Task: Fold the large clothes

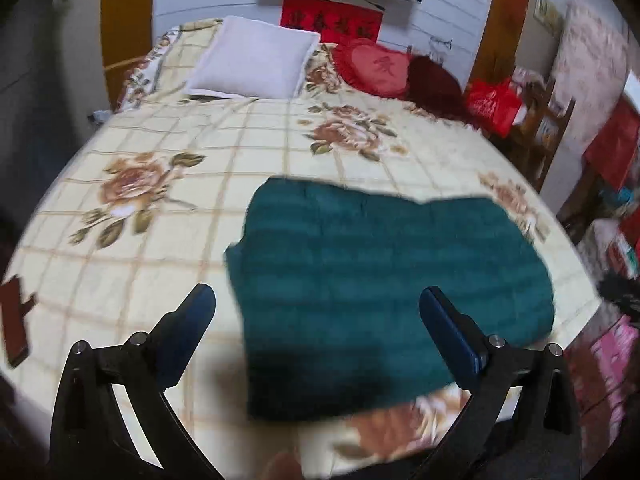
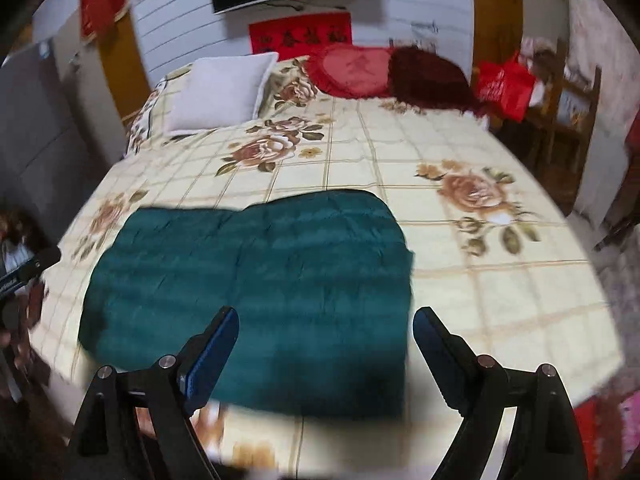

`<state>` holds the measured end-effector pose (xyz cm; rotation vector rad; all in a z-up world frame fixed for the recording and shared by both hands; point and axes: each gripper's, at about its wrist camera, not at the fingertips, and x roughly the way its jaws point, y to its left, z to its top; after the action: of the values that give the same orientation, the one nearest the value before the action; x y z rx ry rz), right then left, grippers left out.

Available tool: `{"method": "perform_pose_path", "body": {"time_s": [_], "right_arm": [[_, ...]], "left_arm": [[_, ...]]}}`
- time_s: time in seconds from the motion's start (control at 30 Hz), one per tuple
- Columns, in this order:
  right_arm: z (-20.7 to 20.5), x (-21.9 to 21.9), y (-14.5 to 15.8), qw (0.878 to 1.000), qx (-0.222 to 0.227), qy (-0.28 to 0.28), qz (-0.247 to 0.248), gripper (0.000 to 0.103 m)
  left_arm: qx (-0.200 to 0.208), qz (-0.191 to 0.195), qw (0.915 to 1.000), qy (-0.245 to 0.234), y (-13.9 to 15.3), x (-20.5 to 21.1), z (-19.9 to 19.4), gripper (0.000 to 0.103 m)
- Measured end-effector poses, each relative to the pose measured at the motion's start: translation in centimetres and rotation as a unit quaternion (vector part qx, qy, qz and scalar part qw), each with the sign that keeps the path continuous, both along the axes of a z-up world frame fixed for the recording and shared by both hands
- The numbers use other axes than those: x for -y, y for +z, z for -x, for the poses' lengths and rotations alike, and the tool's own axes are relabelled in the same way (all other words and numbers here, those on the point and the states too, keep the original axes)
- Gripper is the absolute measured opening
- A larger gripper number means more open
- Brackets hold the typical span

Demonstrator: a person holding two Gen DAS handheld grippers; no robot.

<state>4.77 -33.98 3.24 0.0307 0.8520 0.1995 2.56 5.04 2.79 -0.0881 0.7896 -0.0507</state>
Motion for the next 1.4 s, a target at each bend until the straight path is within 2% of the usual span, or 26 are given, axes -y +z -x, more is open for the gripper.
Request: {"method": "perform_pose_path", "body": {"time_s": [0.13,0.23,0.37,0.47,0.57,0.83,1.07,1.4], "right_arm": [[7.1,0.5,2.3,1.0,0.026,0.006,-0.003,0.087],[10.9,0.9,3.1,0.999,0.037,0.008,-0.015,0.087],[14.4,1.2,4.2,0.998,0.049,0.014,-0.023,0.087],[16.1,1.3,5.1,0.998,0.066,0.012,-0.004,0.087],[17.4,1.3,5.9,0.997,0.072,0.016,0.002,0.087],[20.2,-0.2,7.4,0.994,0.098,0.03,0.04,0.087],[21.3,-2.2,7.6,0.989,0.114,0.044,0.078,0.087],[21.9,-2.3,7.7,0.99,0.113,0.044,0.07,0.087]], "left_arm": [[0.026,-0.038,0.9989,0.001,1.0,1.6,5.1,0.102],[0.035,-0.038,0.9986,0.011,2.0,2.1,8.2,0.102],[0.049,-0.008,0.9983,0.033,3.2,1.8,11.1,0.102],[0.048,-0.036,0.9974,0.04,4.1,2.8,12.3,0.102],[0.033,-0.024,0.9987,0.032,4.4,3.5,13.4,0.102],[0.041,-0.007,0.9991,0.0,5.8,6.0,15.8,0.102],[0.045,-0.014,0.9988,-0.011,6.2,7.3,16.2,0.102],[0.042,-0.017,0.9988,-0.019,6.2,7.8,16.5,0.102]]}}
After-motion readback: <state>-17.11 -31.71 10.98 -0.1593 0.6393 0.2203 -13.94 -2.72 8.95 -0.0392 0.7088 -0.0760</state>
